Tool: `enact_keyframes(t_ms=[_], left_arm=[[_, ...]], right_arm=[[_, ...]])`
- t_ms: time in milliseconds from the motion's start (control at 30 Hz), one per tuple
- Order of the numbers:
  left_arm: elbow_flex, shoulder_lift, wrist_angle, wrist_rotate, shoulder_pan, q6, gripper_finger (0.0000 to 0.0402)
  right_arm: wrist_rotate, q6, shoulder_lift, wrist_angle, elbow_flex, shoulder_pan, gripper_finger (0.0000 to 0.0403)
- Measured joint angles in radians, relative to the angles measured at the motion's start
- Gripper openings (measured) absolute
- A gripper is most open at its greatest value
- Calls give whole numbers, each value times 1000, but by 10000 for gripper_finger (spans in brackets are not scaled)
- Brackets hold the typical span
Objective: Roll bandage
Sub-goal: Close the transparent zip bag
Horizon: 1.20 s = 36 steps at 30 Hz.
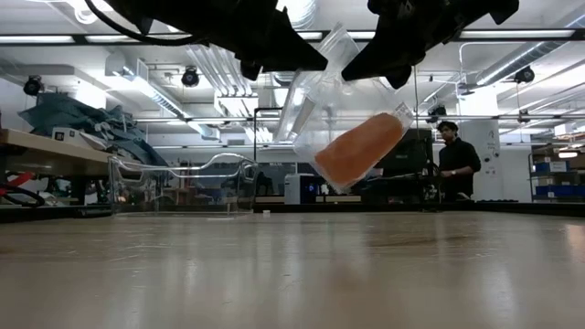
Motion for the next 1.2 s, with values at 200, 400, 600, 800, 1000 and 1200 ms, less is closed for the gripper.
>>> enact_keyframes(t_ms=[200,400,600,800,1000,1200], left_arm=[[0,-1,-5,4,0,-19,2],[0,-1,-38,3,0,-34,22],[0,-2,-41,31,0,-31,5],[1,-3,-66,28,0,-72,4],[1,-3,-107,30,0,-127,27],[1,-6,-110,35,-1,-104,6]], right_arm=[[0,0,0,0,1,0,0],[0,0,0,-4,1,0,0],[-1,0,0,-4,1,0,0],[-3,1,0,-5,1,0,0],[-4,1,0,-5,1,0,0],[-8,2,-1,-5,1,0,0]])
